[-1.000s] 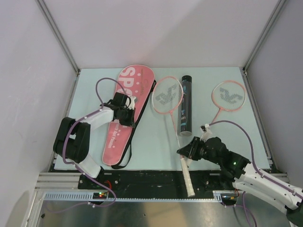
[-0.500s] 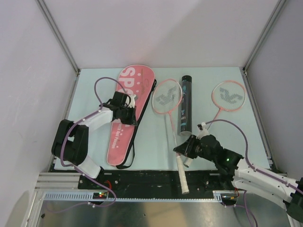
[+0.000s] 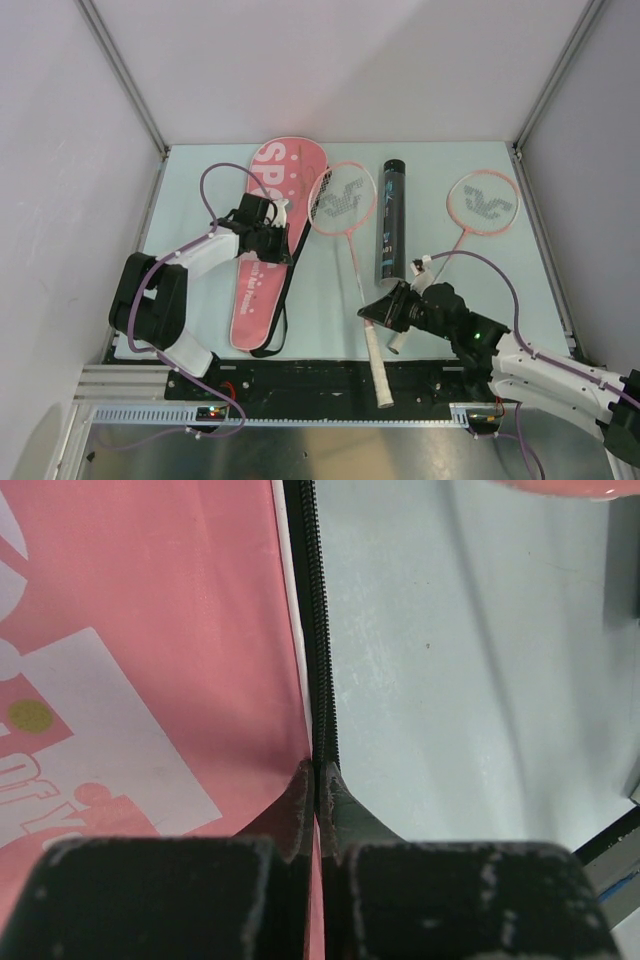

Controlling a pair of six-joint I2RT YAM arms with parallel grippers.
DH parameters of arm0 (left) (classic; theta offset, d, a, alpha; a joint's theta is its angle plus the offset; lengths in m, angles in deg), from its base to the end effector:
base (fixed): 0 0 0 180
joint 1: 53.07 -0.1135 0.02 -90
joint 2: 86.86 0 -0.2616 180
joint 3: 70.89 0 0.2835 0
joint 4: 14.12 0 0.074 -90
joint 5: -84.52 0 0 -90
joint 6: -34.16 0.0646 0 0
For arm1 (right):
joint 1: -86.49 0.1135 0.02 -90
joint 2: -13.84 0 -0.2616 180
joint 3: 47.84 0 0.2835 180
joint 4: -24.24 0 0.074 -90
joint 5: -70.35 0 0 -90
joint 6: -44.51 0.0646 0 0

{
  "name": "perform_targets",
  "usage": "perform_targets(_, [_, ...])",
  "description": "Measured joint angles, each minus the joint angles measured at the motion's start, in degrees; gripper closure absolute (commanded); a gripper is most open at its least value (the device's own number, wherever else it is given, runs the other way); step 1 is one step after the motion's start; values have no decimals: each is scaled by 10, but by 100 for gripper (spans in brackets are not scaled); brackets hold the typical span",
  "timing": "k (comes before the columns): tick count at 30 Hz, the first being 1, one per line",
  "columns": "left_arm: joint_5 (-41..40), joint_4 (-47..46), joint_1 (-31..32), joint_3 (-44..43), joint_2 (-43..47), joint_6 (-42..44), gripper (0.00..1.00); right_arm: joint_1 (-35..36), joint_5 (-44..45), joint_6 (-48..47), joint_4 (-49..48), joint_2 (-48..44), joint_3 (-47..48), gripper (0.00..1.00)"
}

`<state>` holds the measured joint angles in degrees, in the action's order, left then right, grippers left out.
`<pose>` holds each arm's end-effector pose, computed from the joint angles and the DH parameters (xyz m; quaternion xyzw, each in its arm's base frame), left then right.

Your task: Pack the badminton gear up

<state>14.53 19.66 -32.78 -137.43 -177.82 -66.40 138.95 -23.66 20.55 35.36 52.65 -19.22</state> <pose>0.3239 -0.1433 0.1434 0.1277 0.9397 -0.2328 0.2156 0.1330 0.1805 0.1770 0.0780 0.8217 0.4993 0.2635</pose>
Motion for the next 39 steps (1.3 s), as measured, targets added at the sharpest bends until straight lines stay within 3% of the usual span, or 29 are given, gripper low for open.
perform_targets(16, [1,-6,3,2,0,-12,100,-6,18,30,24,-26,-5,100])
perform_targets(31, [1,-9,5,2,0,-15,100,-2,11,39,-27,35,-7,100])
perform_targets(35, [2,-11,6,2,0,-15,84,0,10,40,-41,37,-7,100])
perform_targets(39, [2,-15,8,2,0,-14,89,0,9,40,-46,37,-7,100])
